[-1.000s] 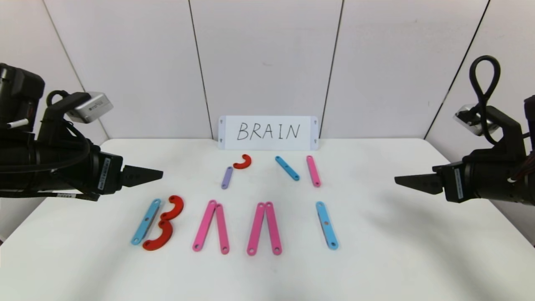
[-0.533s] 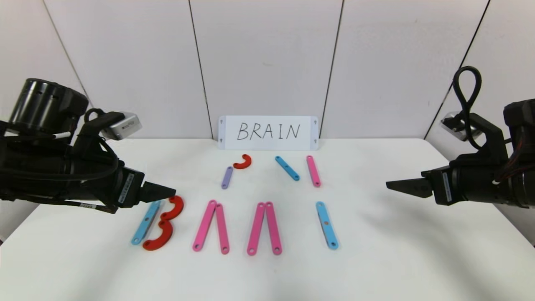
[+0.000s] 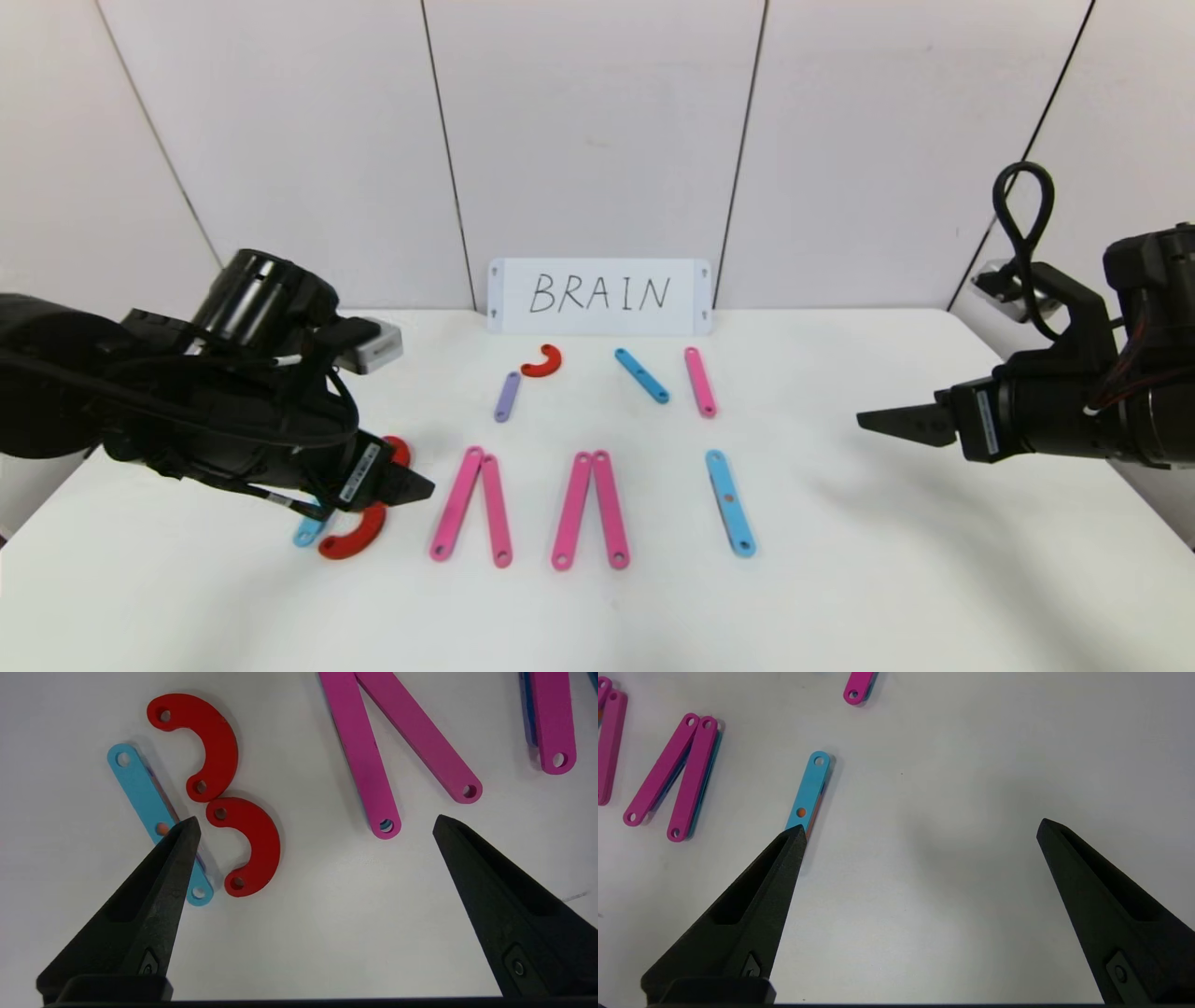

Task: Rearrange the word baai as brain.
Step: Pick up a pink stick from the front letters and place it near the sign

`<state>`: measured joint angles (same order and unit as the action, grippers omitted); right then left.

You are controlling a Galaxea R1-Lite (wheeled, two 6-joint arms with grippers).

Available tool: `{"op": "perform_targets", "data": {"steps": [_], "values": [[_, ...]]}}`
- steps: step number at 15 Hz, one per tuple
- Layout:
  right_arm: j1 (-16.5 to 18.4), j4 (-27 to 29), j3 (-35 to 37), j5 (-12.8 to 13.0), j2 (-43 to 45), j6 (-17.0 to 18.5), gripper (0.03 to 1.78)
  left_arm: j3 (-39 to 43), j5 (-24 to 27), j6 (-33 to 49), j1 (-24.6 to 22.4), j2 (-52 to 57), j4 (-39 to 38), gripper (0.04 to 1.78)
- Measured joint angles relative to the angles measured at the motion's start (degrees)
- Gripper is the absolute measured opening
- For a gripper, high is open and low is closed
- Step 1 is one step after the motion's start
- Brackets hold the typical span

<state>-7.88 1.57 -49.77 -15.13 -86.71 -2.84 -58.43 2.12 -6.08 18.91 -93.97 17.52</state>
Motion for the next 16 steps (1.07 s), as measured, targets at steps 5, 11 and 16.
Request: {"op": "perform_targets", "data": {"steps": [5, 11, 16], "values": [[-0.02, 0.0, 0.05, -0.05, -0.3, -0.05, 1.73, -0.37, -3.08, 0.02, 2.72, -6.91, -0.74, 1.74], [0.0, 0.0, 0.09, 0.02, -0.35, -0.02, 1.73, -1.79, -3.13, 1.79, 4.46, -11.43, -1.06, 1.74], [0.0, 0.07, 0.13, 0.02, -0.26, -0.02, 1.73, -3.83, -3.17, 2.95, 4.77, -14.12, -1.06, 1.69]]}}
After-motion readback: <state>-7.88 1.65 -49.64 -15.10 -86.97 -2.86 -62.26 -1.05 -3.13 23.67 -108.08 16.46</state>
